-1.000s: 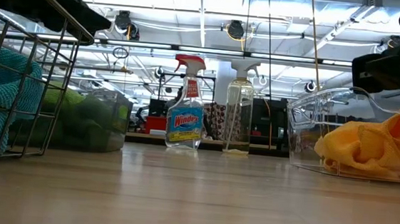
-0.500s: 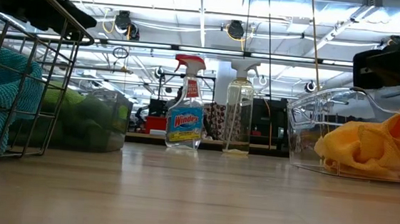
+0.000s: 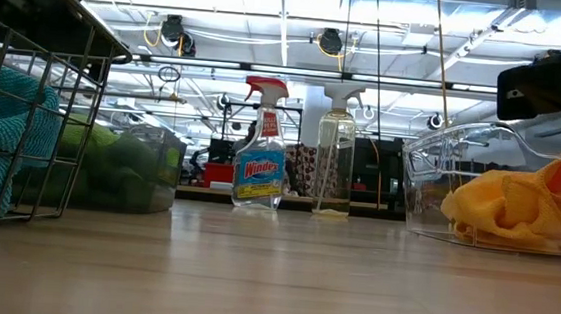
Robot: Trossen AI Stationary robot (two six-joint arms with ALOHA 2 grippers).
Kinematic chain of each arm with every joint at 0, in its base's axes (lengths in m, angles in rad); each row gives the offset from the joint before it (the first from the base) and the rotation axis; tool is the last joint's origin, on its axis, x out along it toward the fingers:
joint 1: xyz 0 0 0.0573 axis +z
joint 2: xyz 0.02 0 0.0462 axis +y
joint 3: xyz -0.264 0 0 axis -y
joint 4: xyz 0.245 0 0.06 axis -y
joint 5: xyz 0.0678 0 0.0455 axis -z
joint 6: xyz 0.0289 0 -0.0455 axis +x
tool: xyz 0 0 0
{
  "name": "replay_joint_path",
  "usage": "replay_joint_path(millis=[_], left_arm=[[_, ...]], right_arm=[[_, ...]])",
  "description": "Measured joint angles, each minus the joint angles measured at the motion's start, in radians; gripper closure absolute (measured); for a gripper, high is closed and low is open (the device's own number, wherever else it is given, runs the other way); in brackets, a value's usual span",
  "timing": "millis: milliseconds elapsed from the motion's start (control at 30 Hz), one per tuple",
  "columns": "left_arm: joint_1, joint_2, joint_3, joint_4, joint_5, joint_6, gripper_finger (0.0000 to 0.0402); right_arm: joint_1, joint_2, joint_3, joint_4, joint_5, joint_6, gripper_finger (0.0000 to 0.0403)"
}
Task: Sort microfiber towel by color & place in baskets
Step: Return to Home Position
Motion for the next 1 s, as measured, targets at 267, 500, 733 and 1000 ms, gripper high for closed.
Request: replay_joint_path(millis=[267, 500, 733, 1000], left_arm=[[0.0, -0.067, -0.043, 0.011, -0.003, 0.0, 0.04], [0.0, -0.119, -0.073, 0.012, -0.003, 0.0, 0.04], [0.0, -0.148, -0.096, 0.008, -0.003, -0.001, 0.04], [0.0, -0.156, -0.096, 0.009, -0.003, -0.001, 0.0401]], right_arm=[[0.0, -0.03, 0.0, -0.02, 0.072, -0.005, 0.0403], [0.0, -0.058, 0.0, -0.084, 0.066, -0.011, 0.0403], [0.0, -0.097, 0.0, -0.13, 0.066, -0.014, 0.0403], [-0.005, -0.16, 0.0, -0.136, 0.053, -0.076, 0.0403]])
